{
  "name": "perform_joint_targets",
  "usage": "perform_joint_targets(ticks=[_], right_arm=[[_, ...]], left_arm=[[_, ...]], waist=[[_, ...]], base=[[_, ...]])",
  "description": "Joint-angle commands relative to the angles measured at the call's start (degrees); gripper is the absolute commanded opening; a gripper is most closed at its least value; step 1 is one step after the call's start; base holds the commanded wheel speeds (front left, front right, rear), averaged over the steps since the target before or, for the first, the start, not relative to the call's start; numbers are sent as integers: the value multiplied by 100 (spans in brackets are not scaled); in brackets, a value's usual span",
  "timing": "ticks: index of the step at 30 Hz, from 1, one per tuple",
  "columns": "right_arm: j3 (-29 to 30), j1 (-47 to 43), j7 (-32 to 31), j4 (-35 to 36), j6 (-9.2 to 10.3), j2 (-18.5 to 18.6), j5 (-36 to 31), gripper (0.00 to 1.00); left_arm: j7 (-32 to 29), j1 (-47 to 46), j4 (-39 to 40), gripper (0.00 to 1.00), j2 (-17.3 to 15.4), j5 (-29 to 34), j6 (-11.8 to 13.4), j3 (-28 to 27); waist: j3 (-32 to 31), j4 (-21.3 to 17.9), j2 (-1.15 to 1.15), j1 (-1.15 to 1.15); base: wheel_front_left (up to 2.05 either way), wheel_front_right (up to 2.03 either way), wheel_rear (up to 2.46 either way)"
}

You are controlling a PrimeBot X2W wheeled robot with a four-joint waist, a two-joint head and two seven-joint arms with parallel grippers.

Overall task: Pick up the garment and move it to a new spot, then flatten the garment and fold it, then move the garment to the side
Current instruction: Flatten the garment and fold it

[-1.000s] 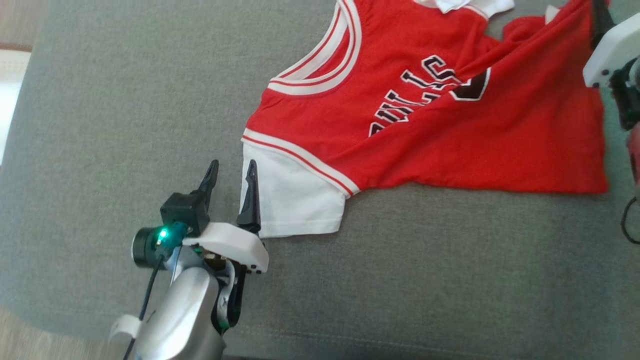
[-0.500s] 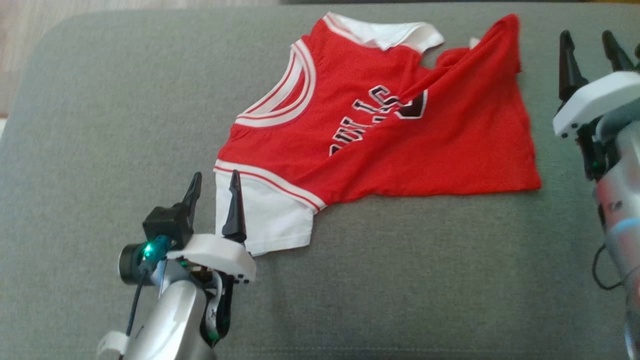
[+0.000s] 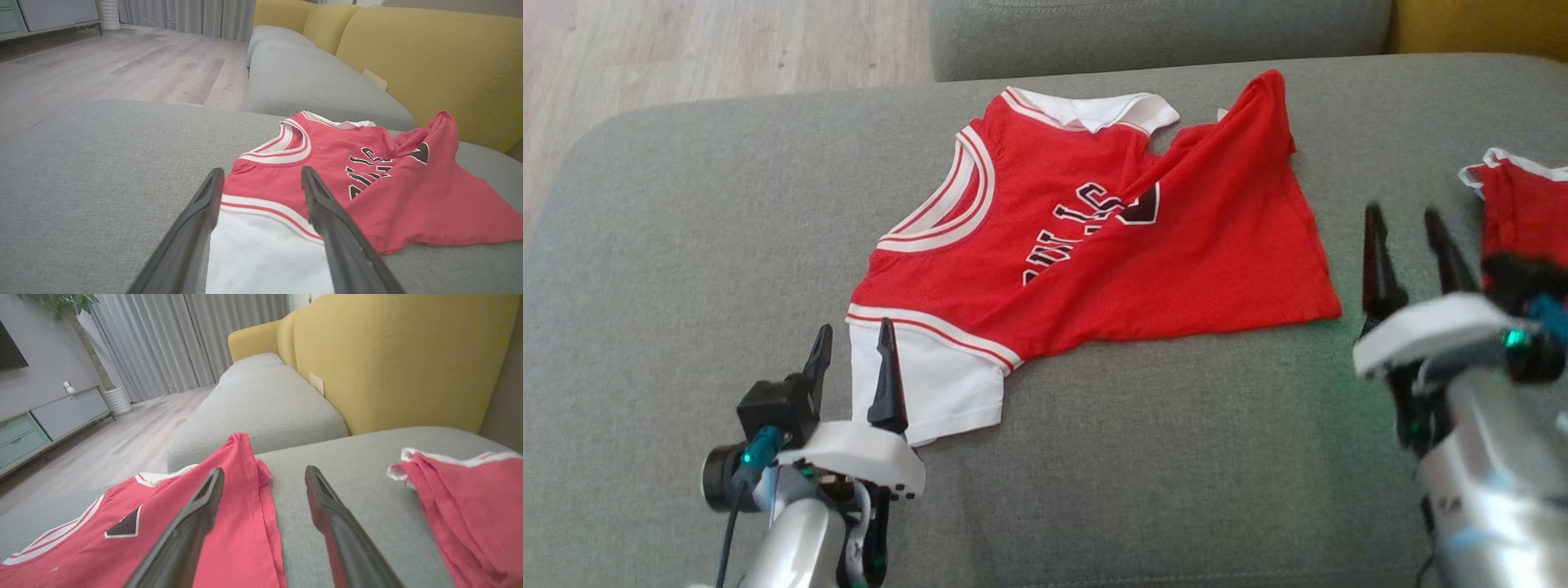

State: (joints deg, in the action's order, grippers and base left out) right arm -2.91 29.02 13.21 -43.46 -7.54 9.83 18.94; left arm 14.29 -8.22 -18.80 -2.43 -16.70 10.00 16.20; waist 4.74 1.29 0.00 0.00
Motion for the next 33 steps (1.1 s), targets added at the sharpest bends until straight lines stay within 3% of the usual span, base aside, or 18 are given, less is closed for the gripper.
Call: perform_joint_targets(ticks=[1,9,16,25,33], right_arm=[[26,-139,75,349,5,-138,-93,100],[496,-1041,-306,1345,5,-565,-440,100],[591,-1297,-688,2064,5,-669,-552,100],[665,-1499,-928,2481,5,-692,-526,100],[612,-1522,-984,2571,5,-694,-456,100]], left_arm=[[71,-118,214,100,-44,56,-33,-172],[71,-62,41,100,-44,141,2,-209],[71,-154,-864,100,-119,334,341,-451],[-75,-441,-1754,100,-119,231,11,-260],[-326,-570,-2209,100,-110,185,63,-196]], waist=[[-20,-20,0,0],[70,-67,0,0],[192,-140,0,0],[260,-196,0,0],[303,-243,0,0]], base=[[0,0,0],[0,0,0],[0,0,0],[0,0,0],[0,0,0]])
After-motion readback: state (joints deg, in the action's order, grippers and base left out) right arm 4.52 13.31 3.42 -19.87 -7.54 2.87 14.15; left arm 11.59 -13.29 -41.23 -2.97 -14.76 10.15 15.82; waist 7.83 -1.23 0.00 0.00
